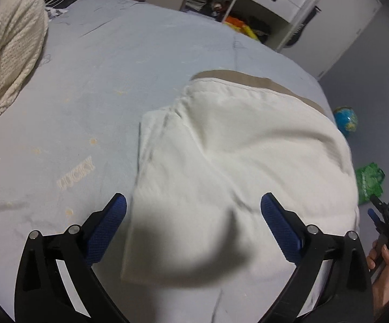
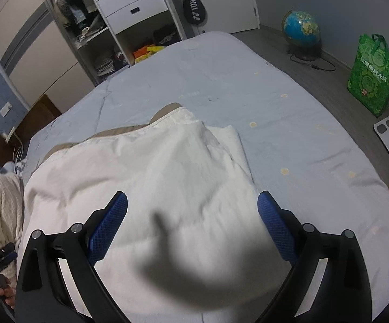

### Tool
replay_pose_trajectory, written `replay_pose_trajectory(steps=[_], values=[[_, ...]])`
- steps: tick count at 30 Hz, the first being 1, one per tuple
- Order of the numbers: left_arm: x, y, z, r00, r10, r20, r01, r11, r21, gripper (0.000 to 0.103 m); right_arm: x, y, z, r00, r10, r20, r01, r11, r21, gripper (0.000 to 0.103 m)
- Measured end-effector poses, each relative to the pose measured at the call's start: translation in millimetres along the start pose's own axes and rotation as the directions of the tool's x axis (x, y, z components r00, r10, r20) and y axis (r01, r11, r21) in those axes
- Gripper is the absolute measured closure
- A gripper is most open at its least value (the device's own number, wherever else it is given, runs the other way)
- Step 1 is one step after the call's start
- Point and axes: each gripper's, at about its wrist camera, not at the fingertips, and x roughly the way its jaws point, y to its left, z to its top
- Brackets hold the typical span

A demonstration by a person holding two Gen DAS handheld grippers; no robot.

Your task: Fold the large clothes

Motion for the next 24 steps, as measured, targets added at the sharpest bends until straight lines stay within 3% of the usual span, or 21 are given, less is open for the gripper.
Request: replay_pose_trajectory(steps=[10, 17, 21, 24], values=[[-26, -24, -35, 1.000, 0.001, 0.016, -0.002, 0.997, 0.071, 0.007, -64, 2, -30, 0.999, 0.020, 0.036, -0.018, 0.999, -0.047, 0.010], [-36, -37, -66, 0.999, 0.039, 0.033, -0.043, 0.987, 0.152, 0.007, -83, 16, -61, 1.000, 0.009, 0.005, -0.008, 0.986, -0.165, 0.010], [-44, -46, -82, 0.994, 0.025, 0.104, -0.046, 0.976, 0.211, 0.007, -95, 18, -77, 1.000, 0.027, 0.001, -0.026, 0.982, -0.186, 0.010], [-40, -53, -95, 0.996, 0.041, 0.081, -0.059, 0.971, 0.230, 0.007, -107, 20, -85, 0.998, 0.063, 0.002, -0.061, 0.980, -0.188, 0.010]])
